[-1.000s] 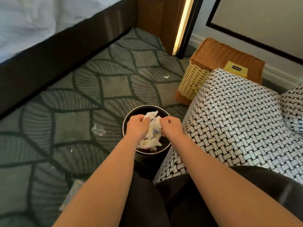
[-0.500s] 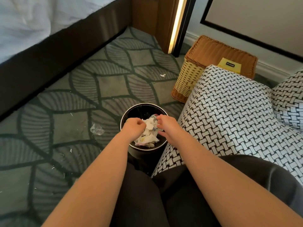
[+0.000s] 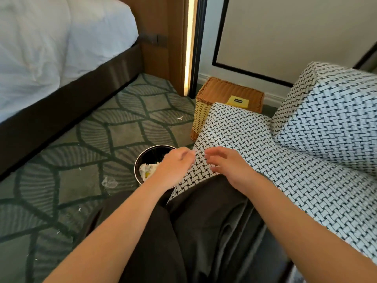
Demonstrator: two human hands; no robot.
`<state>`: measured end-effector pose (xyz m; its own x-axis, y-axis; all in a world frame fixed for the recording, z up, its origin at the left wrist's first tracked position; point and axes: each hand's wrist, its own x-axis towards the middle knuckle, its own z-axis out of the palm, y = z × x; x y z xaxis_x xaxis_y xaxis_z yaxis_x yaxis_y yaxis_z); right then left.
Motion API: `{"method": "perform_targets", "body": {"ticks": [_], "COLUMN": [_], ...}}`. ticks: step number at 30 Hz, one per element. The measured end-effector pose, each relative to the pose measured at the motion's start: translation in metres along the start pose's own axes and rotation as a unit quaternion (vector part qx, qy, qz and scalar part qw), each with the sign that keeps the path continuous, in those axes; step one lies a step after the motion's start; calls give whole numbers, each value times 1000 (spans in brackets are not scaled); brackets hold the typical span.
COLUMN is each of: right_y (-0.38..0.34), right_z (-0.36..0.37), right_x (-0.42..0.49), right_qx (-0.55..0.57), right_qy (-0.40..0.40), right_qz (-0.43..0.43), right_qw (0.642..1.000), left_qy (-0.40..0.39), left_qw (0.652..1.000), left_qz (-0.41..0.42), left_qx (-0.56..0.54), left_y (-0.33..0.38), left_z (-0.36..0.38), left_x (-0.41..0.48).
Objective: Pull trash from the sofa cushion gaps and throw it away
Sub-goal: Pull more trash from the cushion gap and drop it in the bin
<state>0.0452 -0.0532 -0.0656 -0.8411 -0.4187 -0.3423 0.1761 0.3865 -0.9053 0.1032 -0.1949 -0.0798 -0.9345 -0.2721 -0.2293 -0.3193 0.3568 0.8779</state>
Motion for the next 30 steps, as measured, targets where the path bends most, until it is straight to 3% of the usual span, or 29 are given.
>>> {"method": "perform_targets", "body": {"ticks": [2,8,14,23,30], "right_y": [-5,-1,51,179,260], "right_z": [-24,-80,-125,-178,-189], "right_x": [-27,-98,-169,-271,-337], "right_qx": [70,96,181,7,-92], "right_qy": [5,17,111,332,483], "right_qz": [-16,-55,-34,107,173], "right_qw": [997,994,977,937,853], "left_qy": [-24,-119,-204,-337,-393], "left_qw": [999,978,954,905,873], "left_qz": [42,146,201,222,195], "left_qx": [25,86,87,133,213], "left_y": [27,89,107,93,83], "left_z": [9,53,126,236,300], "left_x": [-16,-60,-99,-149,-174]}}
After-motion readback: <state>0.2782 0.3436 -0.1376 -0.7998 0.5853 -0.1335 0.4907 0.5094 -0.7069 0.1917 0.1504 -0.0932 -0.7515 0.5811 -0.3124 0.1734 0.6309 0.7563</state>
